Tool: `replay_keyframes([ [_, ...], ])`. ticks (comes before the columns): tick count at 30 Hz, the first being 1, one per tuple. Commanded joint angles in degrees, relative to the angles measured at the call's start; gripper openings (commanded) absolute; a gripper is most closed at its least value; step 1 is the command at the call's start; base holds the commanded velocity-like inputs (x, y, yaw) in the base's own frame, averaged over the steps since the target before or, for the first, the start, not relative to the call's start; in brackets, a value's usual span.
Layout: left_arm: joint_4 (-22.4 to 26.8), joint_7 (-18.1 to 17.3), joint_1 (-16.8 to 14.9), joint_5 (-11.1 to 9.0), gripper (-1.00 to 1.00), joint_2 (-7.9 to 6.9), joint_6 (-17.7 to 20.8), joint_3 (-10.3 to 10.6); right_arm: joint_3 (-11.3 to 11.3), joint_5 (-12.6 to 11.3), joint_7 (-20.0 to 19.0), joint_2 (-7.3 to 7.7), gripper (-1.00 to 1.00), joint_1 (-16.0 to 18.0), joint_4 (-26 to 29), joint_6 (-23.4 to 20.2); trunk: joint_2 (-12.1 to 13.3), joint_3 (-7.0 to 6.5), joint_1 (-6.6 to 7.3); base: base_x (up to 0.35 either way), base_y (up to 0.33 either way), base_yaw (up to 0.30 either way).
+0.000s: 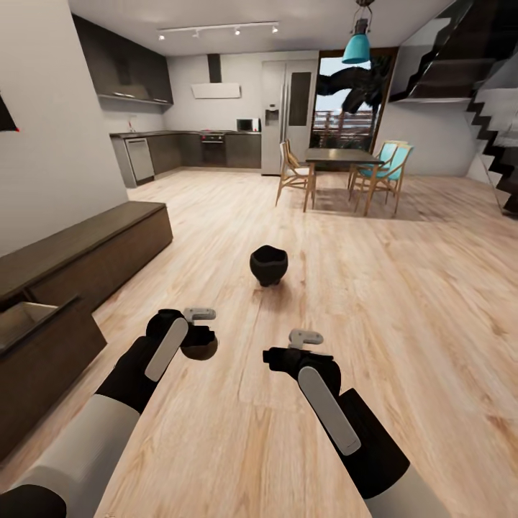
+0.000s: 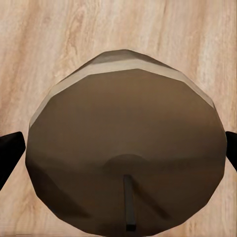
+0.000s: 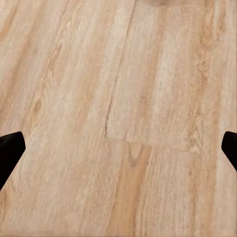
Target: Place each of the two pumpkins and all three candles from the living room inside a cabinet in the living room (use any cabinet), then make sure every cabinet is closed, and position the cauldron so it is next to a table in the living room.
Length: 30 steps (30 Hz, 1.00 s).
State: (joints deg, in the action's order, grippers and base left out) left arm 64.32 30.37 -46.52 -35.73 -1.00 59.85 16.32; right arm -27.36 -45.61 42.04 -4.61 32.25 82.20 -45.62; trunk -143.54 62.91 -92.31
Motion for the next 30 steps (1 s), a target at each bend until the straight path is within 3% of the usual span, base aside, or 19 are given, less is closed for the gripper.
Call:
replay_keyframes([
  [1,0.1,0.6,-0.1,-0.4,-1.0,-0.05,0.1,0.2,0.0,-0.5,0.6,0.01,1.0,0.0,0.1,-0.1,0.0,0.06,0.01,0.013,-0.13,0.289],
  [5,0.2,0.7,-0.1,-0.4,-1.0,0.02,0.1,0.2,-0.1,-0.5,0.6,0.0,1.0,0.0,0.0,-0.1,0.0,0.06,0.01,0.006,-0.057,0.29],
  [20,-0.3,0.7,-0.1,-0.6,-1.0,0.16,0.1,-0.8,-0.2,-0.5,0.5,-0.1,1.0,0.0,-0.8,-0.1,0.2,-3.27,0.4,0.0,-0.004,0.29],
  [25,-0.5,0.7,-0.1,-0.7,-1.0,0.05,0.1,-4.1,-0.2,-0.5,0.5,-0.12,1.0,0.0,-0.8,-0.1,0.2,-4.38,0.53,0.0,0.0,0.29],
  [30,-0.5,0.7,-0.1,-0.7,-1.0,0.04,0.1,-4.8,-0.2,-0.5,0.5,-0.12,1.0,0.0,-0.8,-0.1,0.5,-5.46,0.77,0.0,0.0,0.29],
])
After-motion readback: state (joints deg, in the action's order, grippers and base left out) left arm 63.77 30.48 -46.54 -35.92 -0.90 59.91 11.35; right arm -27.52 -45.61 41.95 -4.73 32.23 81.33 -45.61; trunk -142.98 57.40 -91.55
